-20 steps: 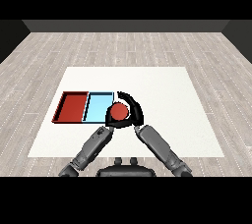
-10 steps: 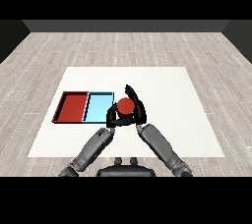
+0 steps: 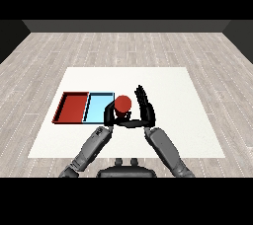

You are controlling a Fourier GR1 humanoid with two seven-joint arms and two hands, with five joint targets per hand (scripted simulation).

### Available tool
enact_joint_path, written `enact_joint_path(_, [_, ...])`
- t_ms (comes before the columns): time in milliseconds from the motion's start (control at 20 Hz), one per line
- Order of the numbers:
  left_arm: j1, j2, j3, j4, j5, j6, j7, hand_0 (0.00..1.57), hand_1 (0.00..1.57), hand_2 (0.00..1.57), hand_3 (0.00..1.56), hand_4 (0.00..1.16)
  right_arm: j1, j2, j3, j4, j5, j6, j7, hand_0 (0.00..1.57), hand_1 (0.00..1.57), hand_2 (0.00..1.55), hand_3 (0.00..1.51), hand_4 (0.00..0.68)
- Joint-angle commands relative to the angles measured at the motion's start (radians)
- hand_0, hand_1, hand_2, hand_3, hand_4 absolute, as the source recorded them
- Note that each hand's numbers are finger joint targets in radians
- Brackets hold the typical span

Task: Pick the red can and put it in the red box

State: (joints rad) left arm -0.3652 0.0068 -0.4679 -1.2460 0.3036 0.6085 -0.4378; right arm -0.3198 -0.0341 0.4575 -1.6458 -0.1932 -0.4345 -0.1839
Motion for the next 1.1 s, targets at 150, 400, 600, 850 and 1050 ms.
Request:
enact_joint_path(150, [-0.004,0.034,0.077,-0.025,-0.046,-0.012,0.028,1.57,1.57,1.57,1.47,1.13,0.193,-0.104,-0.098,-0.219,-0.076,0.109,-0.019,0.0,0.0,0.0,0.0,0.0])
enact_joint_path(400, [-0.015,0.143,0.137,-0.157,-0.062,-0.002,0.173,1.57,1.57,1.57,1.48,1.13,0.288,-0.15,-0.164,-0.282,-0.099,0.135,-0.019,0.0,0.0,0.0,0.0,0.0])
enact_joint_path(600, [0.043,0.257,0.228,-0.144,-0.038,-0.072,0.166,1.57,1.57,1.57,1.49,1.12,0.375,-0.206,-0.234,-0.301,-0.148,0.191,-0.023,0.0,0.0,0.0,0.0,0.0])
enact_joint_path(850, [-0.004,0.376,0.299,-0.052,-0.101,-0.068,0.211,1.57,1.57,1.57,1.49,1.12,0.37,-0.185,-0.283,-0.212,-0.171,0.213,-0.066,0.0,0.0,0.0,0.0,0.0])
enact_joint_path(1050, [-0.025,0.464,0.322,0.159,-0.131,-0.108,0.268,1.57,1.57,1.54,1.47,1.11,0.409,-0.187,-0.293,-0.146,-0.191,0.268,-0.127,0.0,0.0,0.0,0.0,0.0])
